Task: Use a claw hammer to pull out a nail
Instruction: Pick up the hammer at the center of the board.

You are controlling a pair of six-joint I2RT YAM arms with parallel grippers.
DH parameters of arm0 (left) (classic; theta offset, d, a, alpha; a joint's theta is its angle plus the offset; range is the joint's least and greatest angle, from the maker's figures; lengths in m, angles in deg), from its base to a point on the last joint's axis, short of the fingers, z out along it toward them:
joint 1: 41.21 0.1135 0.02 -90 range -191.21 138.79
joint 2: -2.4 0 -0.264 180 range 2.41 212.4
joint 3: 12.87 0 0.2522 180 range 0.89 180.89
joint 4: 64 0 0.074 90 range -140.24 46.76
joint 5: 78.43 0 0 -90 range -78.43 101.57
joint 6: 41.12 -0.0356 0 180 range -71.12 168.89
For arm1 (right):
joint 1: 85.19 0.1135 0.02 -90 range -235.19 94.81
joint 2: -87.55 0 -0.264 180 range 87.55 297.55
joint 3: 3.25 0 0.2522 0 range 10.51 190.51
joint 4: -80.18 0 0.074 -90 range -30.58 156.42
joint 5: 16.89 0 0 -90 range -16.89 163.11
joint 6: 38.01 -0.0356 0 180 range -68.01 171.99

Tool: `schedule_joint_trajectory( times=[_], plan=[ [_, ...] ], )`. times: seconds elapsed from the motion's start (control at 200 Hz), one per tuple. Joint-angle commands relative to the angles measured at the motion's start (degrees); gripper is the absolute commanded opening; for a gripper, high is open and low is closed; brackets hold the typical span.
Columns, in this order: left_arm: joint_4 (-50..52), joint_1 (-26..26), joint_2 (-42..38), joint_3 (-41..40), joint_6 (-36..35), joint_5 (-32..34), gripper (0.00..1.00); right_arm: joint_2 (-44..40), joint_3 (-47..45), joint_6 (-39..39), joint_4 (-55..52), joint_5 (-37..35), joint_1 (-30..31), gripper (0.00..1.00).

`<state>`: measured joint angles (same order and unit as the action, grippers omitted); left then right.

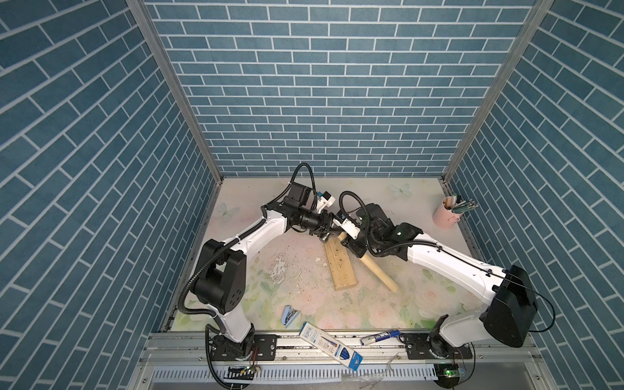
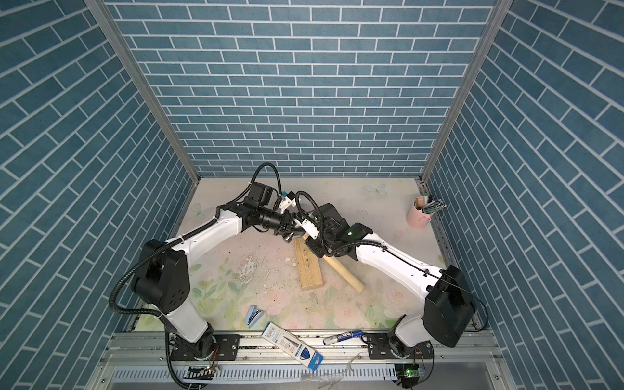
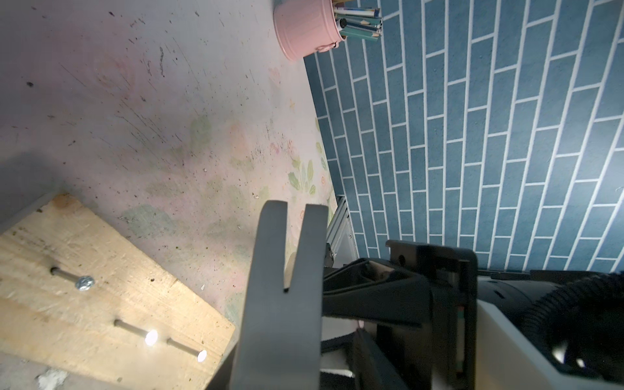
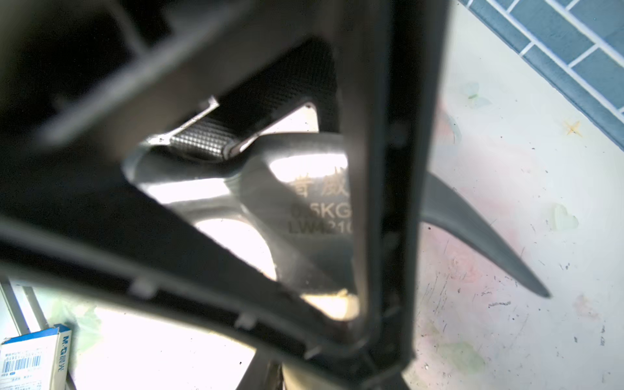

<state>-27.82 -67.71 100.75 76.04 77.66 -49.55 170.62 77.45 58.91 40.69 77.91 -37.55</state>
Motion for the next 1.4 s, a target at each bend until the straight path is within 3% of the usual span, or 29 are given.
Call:
schedule_joint_trajectory(
  times=[0.0, 0.505, 0.75, 0.93, 1.105, 1.395],
  plan=[
    [4.94, -0.74, 0.88, 1.74, -3.64, -0.49, 0.46, -3.16, 2.76, 1.69, 4.20, -0.14, 0.26, 0.00],
    [3.51, -1.36, 2.35, 3.24, -2.68, -1.09, 0.23, -3.61, 3.20, 1.96, 3.91, -0.14, 0.53, 0.00],
    [-2.46, -1.44, 2.51, 2.14, 1.55, -2.92, 0.00, -3.09, 3.37, 1.78, 3.83, -0.39, 0.61, 0.00],
    [-10.61, -0.61, 1.45, 0.38, 7.04, -4.72, 0.00, -2.52, 3.71, 1.52, 2.93, -2.11, 0.57, 0.00],
    [-21.93, 1.81, 0.48, -3.20, 15.49, -6.18, 0.00, -2.29, 3.40, 1.42, 2.20, -3.99, 0.61, 0.10],
    [-23.64, 4.41, -1.01, -4.29, 16.75, -5.87, 0.00, -2.60, 3.68, 1.43, 2.42, -6.84, 0.56, 0.36]
  ],
)
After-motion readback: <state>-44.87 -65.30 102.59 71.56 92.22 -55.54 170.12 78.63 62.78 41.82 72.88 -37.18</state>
